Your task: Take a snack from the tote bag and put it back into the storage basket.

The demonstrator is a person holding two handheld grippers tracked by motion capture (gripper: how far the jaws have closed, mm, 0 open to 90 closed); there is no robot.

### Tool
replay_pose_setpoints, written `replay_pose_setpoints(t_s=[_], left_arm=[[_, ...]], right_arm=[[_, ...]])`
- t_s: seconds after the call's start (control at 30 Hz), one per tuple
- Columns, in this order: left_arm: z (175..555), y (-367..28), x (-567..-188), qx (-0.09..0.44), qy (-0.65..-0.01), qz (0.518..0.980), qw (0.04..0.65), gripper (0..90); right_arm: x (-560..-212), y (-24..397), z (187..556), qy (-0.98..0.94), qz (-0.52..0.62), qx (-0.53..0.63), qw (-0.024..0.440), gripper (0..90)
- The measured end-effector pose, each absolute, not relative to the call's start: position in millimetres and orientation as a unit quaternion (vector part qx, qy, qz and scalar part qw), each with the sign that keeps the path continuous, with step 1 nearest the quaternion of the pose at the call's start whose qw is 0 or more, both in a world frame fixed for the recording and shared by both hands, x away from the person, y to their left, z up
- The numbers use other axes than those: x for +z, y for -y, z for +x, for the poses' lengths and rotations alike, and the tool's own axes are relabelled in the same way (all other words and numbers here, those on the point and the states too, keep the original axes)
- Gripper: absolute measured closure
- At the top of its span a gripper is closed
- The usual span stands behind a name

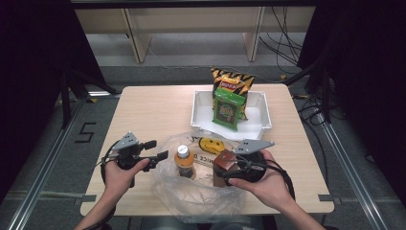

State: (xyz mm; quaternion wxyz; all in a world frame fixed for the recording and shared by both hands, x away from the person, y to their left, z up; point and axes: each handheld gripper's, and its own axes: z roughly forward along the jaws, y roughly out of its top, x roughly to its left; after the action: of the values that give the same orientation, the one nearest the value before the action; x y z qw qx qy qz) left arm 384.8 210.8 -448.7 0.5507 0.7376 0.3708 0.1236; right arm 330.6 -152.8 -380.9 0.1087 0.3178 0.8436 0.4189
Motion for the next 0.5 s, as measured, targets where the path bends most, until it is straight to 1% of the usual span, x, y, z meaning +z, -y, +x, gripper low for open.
replay_pose_setpoints(t_s=[0.13,0.2,0.27,0.3,0.37,0.4,0.5], left_arm=[[384.9,-210.8,-448.8,0.124,-0.370,0.739,0.550,27.7],[384.8,-210.4,-449.2,0.120,-0.372,0.737,0.551,27.7],[384.5,-210.2,-449.3,0.120,-0.376,0.735,0.551,27.6],[384.6,-210.1,-449.3,0.120,-0.376,0.735,0.551,27.7],[384.4,-210.0,-449.1,0.121,-0.375,0.736,0.550,27.7],[384.7,-209.9,-449.4,0.119,-0.374,0.736,0.552,27.7],[384.5,-209.8,-449.4,0.120,-0.376,0.736,0.550,27.7]], right_arm=[[-381.7,153.1,331.2,-0.842,0.318,0.420,0.114,35.0],[-382.3,153.1,331.6,-0.841,0.313,0.423,0.123,35.7],[-381.7,152.5,329.9,-0.838,0.324,0.422,0.120,36.9],[-381.4,153.2,330.8,-0.840,0.315,0.422,0.133,37.4],[-380.7,151.7,328.5,-0.837,0.327,0.421,0.126,37.7],[-380.5,152.9,329.9,-0.838,0.320,0.420,0.134,37.9],[-379.0,153.2,329.2,-0.841,0.319,0.417,0.128,38.2]])
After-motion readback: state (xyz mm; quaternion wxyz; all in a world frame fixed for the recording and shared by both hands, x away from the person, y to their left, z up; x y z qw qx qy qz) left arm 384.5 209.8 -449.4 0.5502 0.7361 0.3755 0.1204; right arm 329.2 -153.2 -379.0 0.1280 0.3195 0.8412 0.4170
